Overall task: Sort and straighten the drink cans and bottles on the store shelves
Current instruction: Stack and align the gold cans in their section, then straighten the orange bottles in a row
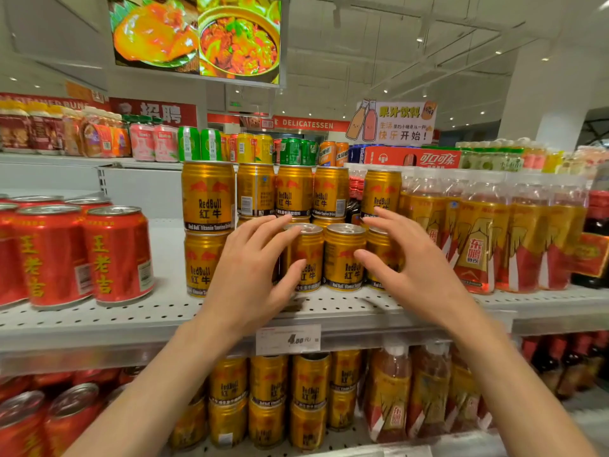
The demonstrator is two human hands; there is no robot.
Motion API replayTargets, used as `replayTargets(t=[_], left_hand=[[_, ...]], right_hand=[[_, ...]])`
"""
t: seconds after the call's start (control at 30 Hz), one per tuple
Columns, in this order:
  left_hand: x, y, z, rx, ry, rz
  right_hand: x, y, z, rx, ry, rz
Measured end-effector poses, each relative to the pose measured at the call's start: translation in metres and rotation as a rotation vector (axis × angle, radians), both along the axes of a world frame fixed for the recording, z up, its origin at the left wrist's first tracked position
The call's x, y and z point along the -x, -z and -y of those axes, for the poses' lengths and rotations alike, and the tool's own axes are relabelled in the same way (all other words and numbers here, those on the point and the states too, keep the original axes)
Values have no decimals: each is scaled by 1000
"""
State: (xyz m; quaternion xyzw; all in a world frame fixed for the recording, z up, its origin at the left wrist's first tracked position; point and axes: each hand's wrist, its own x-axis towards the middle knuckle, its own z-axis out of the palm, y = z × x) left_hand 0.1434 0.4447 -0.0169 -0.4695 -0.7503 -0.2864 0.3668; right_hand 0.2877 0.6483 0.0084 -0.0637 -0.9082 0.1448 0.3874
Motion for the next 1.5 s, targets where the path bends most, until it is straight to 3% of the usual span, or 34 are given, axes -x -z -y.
replayTargets(t=[0.2, 0.37, 0.63, 1.17, 1.5], left_hand=[[-35, 26, 16, -186, 254, 153], [-72, 67, 19, -218, 478, 450], [-106, 130, 2, -257, 399, 864], [-238, 126, -187, -348, 303, 996], [-255, 106, -224, -364, 300, 927]], right_hand=[[-35, 35, 26, 304, -8, -124], [-70, 78, 46, 574, 10, -204], [-114, 153, 14, 846, 118, -26], [-242, 159, -179, 830, 44, 74], [-252, 141, -217, 818, 17, 54]])
